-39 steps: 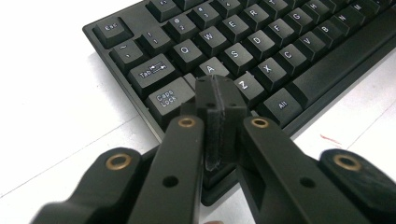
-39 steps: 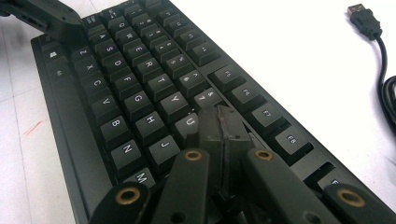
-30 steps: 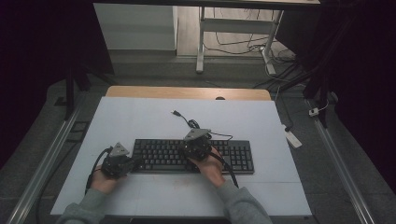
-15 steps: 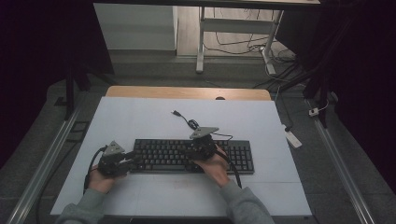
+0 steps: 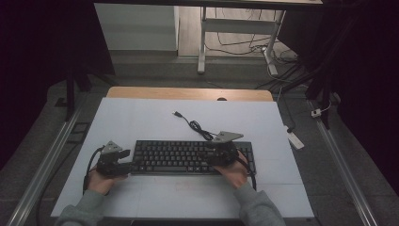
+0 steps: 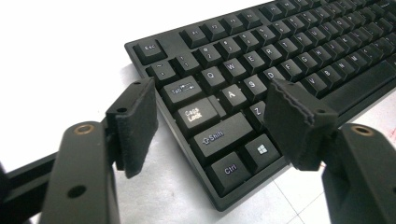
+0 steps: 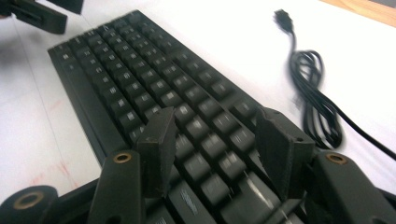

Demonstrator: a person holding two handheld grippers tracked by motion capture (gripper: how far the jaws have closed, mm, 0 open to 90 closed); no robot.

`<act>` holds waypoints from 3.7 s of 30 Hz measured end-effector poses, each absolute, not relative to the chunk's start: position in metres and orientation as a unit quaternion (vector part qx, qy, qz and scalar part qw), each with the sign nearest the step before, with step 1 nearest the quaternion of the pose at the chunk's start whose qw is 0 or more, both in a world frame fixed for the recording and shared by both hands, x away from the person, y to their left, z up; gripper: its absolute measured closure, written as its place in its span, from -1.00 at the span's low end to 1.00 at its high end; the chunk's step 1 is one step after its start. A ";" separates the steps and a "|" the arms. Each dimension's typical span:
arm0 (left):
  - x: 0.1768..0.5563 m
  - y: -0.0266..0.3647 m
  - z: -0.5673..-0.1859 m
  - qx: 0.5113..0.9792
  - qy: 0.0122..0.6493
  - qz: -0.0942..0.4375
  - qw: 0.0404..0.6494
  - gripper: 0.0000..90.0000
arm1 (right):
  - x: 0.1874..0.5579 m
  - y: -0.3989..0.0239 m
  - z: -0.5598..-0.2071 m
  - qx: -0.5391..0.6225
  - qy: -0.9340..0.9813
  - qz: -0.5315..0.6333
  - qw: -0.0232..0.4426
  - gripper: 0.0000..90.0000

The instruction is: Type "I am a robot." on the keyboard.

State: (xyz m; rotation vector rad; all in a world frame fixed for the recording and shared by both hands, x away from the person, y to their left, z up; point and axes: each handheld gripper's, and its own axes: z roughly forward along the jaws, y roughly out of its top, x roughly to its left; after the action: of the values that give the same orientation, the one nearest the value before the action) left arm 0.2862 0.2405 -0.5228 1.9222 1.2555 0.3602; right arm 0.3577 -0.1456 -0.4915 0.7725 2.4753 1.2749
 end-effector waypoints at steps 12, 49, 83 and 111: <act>0.286 0.243 -0.518 0.759 0.487 0.139 0.409 -0.21 | 0.348 -0.174 -0.492 0.279 0.843 0.439 0.139 0.07; 0.307 0.173 -0.496 0.845 0.337 0.075 0.408 0.98 | 0.349 -0.182 -0.493 0.286 0.839 0.438 0.150 0.07; 0.306 0.146 -0.518 0.878 0.313 0.060 0.358 0.97 | 0.351 -0.179 -0.497 0.285 0.845 0.428 0.150 0.06; 0.303 0.167 -0.496 0.825 0.369 0.114 0.412 0.03 | 0.351 -0.180 -0.497 0.284 0.844 0.429 0.153 0.05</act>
State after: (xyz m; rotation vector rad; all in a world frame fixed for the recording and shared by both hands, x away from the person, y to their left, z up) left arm 0.3032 0.1673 -0.4957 2.0761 0.9279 0.2861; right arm 0.3506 -0.1795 -0.4970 0.8152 2.4196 1.2309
